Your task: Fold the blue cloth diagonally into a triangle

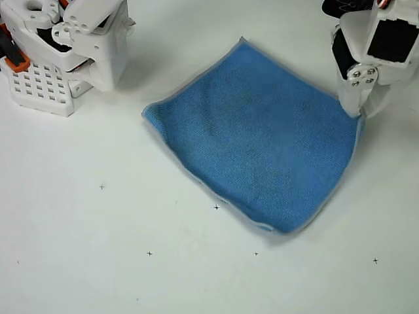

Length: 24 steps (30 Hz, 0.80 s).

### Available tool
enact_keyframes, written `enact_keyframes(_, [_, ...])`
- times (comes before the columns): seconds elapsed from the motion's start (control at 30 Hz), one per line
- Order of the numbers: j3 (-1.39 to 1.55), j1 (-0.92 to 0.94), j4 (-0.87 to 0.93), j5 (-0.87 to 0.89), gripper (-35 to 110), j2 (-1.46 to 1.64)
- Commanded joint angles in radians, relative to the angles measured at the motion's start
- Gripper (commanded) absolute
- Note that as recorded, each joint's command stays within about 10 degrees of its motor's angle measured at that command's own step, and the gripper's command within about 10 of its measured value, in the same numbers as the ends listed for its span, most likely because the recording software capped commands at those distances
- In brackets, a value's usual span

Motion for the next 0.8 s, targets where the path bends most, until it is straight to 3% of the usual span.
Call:
enact_keyframes(0.0, [-0.014, 0.005, 0.034, -0.011, 0, 0.175])
enact_keyframes(0.77, [0.755, 0.112, -0.061, 0.074, 0, 0.377])
